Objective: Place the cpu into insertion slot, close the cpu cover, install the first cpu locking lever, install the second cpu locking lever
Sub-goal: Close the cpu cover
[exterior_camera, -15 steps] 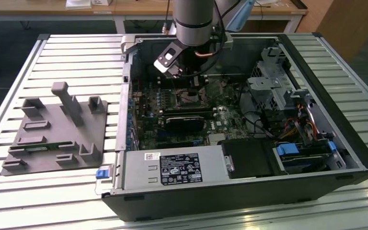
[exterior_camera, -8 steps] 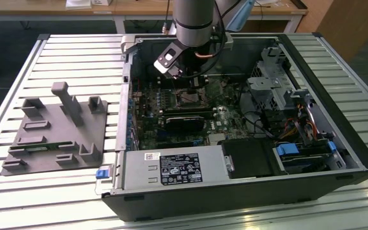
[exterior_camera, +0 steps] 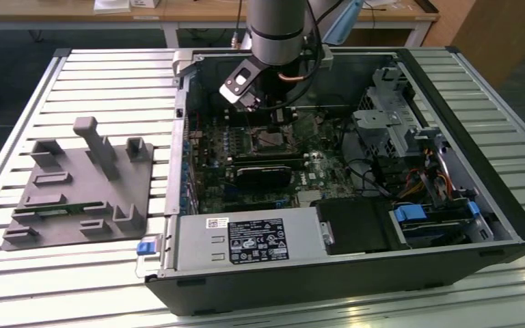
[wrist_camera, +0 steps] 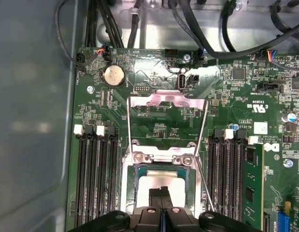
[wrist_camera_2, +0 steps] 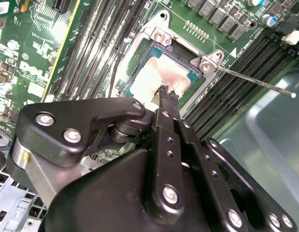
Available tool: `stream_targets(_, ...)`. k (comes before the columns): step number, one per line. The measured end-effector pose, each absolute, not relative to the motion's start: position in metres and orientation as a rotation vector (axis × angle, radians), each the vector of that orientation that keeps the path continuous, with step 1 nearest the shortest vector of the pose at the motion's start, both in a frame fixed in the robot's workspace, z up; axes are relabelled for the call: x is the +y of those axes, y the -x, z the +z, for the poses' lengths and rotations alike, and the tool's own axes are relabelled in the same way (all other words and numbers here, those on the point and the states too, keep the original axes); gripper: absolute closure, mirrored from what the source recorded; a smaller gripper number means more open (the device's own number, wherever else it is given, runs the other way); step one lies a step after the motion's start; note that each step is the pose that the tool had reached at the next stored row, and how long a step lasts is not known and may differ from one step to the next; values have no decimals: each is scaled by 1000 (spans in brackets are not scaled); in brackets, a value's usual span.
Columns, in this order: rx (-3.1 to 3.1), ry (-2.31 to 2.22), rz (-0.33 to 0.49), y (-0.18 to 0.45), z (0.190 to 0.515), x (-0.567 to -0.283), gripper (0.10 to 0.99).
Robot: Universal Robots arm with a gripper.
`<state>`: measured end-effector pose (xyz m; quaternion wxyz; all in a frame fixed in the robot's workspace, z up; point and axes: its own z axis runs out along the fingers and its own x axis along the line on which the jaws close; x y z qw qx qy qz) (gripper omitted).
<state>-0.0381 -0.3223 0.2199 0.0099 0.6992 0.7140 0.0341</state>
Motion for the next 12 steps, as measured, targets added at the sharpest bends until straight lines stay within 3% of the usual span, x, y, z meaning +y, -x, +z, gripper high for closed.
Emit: stream_targets(12, 2233, -2187, 116, 38, 253, -322, 973)
